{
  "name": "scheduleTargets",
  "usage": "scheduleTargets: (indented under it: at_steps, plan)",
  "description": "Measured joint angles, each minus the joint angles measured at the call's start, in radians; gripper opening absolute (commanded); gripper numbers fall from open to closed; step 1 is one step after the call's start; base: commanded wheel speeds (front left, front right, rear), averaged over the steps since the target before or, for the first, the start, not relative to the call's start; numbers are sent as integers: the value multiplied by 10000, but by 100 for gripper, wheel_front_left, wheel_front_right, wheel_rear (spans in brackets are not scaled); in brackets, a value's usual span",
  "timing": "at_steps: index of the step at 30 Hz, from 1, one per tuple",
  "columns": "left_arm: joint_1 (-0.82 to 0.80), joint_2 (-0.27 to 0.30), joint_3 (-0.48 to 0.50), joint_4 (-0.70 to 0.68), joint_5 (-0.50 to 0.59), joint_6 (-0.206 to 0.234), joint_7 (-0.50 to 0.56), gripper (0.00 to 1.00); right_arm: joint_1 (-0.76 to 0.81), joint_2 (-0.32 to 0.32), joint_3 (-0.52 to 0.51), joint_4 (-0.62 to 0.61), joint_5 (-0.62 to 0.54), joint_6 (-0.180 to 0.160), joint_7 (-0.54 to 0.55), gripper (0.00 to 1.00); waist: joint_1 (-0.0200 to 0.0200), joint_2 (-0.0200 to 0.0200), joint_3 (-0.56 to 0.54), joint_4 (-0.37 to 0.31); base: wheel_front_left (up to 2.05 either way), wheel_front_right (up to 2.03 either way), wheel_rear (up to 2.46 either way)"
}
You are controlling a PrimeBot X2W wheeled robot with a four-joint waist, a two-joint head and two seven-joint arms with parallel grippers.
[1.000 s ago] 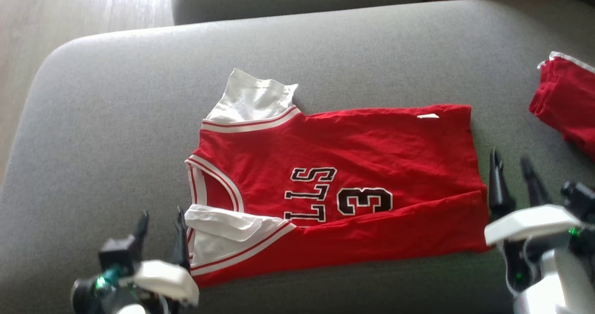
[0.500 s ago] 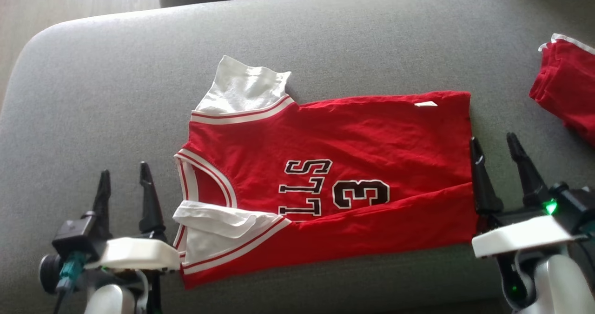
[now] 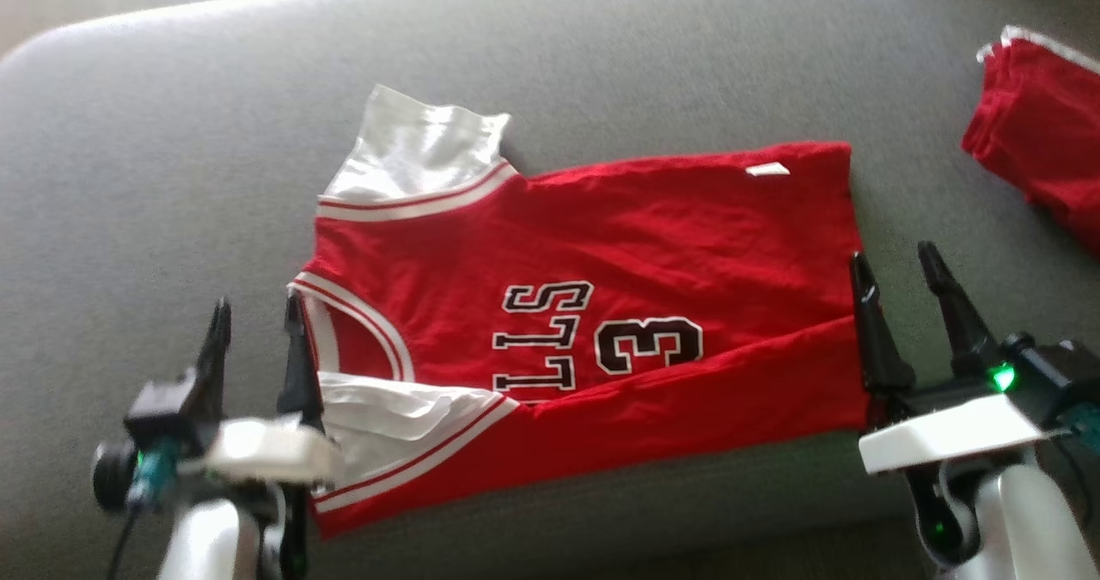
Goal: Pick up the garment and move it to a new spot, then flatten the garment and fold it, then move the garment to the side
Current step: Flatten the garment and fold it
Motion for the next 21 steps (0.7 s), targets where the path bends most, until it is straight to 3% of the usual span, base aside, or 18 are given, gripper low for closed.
scheduleTargets:
  at_steps: [7, 17, 21]
  plan:
    - [-2688, 1122, -75, 1791, 617, -706, 454, 100, -688, 0, 77, -500, 228, 0, 0, 100, 1, 0, 964, -563, 0, 0, 0]
    - [-6198, 2600, -391, 3726, 516, -1835, 2671, 100, -1338, -4, 665, -1358, 807, 0, 0, 100, 3, 0, 2352, -1454, 0, 0, 0]
    - [-7368, 3296, -840, 4341, 113, -1935, 3720, 100, -1559, -4, 963, -1511, 1003, 0, -2, 100, 3, 0, 2829, -1854, 0, 0, 0]
